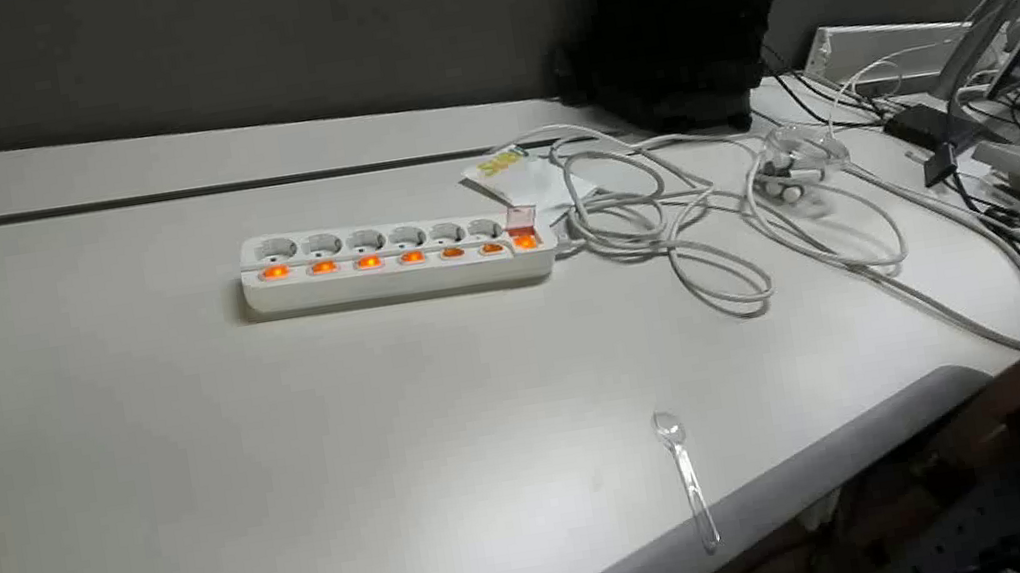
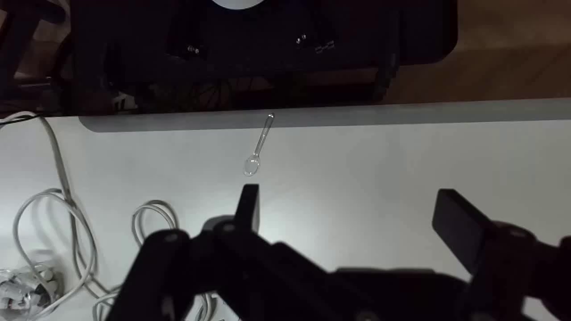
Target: Turn off the middle switch
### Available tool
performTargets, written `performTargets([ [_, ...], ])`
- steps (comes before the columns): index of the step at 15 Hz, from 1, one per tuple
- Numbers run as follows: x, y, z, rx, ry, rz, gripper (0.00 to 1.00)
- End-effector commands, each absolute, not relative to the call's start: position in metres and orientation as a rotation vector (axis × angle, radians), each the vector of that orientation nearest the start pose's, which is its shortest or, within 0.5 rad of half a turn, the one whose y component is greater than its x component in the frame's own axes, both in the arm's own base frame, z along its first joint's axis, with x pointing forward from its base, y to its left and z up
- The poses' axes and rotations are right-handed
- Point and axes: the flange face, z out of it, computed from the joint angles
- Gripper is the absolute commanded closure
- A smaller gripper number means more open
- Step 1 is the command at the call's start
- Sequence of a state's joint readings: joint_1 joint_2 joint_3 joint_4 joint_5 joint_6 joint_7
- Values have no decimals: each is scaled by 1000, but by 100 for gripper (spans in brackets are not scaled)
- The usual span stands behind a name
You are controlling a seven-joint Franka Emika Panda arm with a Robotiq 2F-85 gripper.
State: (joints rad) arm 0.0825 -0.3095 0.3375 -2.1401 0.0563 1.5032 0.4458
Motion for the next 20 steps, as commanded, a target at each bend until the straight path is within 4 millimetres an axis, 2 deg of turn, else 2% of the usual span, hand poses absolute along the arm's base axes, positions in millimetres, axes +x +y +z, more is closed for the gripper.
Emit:
performTargets([
  [1, 383, 190, 502, -3284, 105, 488, 0],
  [12, 383, 190, 503, -3284, 105, 483, 0],
  [14, 394, 182, 497, -3327, 190, 450, 0],
  [18, 432, 156, 468, -3480, 356, 391, 0],
  [20, 454, 148, 450, -3545, 417, 299, 0],
])
